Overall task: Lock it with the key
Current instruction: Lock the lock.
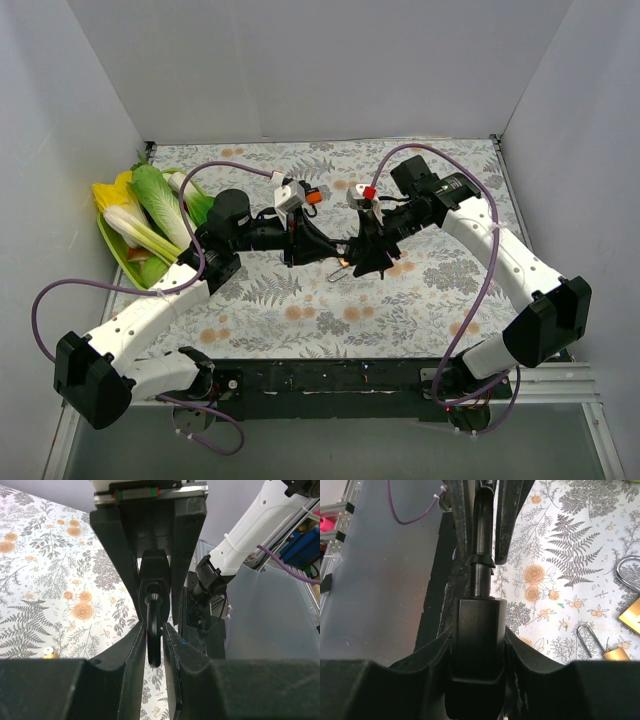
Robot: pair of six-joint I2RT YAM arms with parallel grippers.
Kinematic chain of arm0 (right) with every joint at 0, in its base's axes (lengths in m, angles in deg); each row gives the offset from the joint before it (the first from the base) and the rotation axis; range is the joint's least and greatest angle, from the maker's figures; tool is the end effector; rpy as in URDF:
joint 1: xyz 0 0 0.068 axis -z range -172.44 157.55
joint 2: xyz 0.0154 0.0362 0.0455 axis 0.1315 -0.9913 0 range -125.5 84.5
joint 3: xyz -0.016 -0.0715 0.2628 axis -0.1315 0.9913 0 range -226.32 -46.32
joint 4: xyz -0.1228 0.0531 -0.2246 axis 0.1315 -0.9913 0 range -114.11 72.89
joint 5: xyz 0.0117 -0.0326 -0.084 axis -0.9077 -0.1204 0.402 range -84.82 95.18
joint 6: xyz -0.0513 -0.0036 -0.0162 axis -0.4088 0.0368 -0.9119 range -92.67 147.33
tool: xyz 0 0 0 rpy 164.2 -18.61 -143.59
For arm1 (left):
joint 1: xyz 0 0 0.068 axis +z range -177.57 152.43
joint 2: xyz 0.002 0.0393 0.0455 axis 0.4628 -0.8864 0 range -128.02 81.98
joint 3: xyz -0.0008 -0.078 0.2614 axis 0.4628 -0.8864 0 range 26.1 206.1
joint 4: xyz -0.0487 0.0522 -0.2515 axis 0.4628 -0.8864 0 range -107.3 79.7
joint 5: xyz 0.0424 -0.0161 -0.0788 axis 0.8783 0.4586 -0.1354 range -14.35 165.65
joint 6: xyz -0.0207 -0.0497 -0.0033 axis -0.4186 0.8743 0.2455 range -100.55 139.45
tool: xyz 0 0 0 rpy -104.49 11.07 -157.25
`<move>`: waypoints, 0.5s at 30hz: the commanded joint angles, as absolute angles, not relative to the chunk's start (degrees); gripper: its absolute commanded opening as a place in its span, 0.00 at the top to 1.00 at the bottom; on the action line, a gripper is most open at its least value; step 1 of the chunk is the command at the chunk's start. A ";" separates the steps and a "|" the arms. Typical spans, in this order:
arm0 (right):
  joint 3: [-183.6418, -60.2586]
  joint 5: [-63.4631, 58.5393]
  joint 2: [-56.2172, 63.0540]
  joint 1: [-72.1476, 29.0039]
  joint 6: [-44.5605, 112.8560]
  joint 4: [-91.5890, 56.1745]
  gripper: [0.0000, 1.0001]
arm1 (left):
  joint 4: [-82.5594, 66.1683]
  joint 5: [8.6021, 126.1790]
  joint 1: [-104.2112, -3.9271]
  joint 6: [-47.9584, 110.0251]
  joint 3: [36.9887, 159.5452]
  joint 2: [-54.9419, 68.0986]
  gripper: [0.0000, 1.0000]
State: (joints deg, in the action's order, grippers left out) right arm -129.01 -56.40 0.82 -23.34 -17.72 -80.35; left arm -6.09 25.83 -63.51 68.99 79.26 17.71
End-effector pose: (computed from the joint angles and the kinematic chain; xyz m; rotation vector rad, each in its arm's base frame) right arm 0.2212 0.1689 0.3497 -1.6466 1.6045 1.2829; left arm 0.1894 -0.1708 0.3513 0.5426 1.9475 -1.7620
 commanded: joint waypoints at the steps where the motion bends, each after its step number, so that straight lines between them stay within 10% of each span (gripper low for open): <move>1: -132.36 -62.94 0.39 -23.73 -18.46 -81.45 0.99 | -4.76 26.07 -63.60 67.79 80.24 19.31 0.81; 11: -132.36 -62.50 0.30 -23.73 -17.75 -80.74 0.99 | -3.27 26.26 -63.52 70.43 80.59 18.79 0.91; 15: -132.45 -61.97 0.04 -23.73 -17.84 -80.57 0.99 | -3.62 26.61 -63.60 70.60 81.21 18.53 0.77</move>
